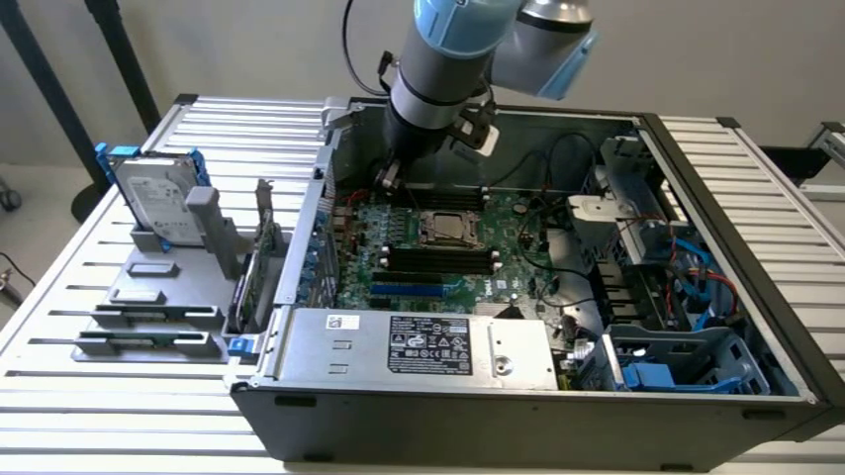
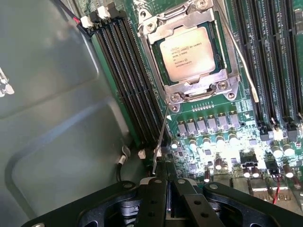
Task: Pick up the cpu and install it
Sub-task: 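Install the first cpu locking lever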
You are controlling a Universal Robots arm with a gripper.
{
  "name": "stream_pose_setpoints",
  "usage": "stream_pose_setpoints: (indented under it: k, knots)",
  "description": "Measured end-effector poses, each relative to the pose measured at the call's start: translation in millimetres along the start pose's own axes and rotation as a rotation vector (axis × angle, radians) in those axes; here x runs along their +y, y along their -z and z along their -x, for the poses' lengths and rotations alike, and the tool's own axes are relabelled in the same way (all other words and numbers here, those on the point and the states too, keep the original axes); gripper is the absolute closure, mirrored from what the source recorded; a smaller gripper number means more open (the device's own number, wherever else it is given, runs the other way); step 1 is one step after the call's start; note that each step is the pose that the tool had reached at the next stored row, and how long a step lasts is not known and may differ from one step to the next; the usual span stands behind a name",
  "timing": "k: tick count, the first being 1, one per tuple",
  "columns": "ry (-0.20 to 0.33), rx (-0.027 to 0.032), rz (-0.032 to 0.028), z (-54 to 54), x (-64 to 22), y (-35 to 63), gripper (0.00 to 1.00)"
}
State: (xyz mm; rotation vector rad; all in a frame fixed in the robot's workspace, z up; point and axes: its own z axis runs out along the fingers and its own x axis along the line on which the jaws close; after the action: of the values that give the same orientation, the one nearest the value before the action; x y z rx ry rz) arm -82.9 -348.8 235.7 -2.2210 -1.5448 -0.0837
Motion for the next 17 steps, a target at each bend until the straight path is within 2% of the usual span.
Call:
stream_pose_setpoints:
  k: [8, 13, 17]
  knots:
    - [-0.034, 0.0130, 0.0108, 1.2, -5.7, 1.8, 0.89]
    - [-0.053, 0.0228, 0.0242, 1.2, -5.8, 1.8, 0.89]
    - [-0.059, 0.0269, 0.0309, 1.5, -5.6, 2.0, 0.89]
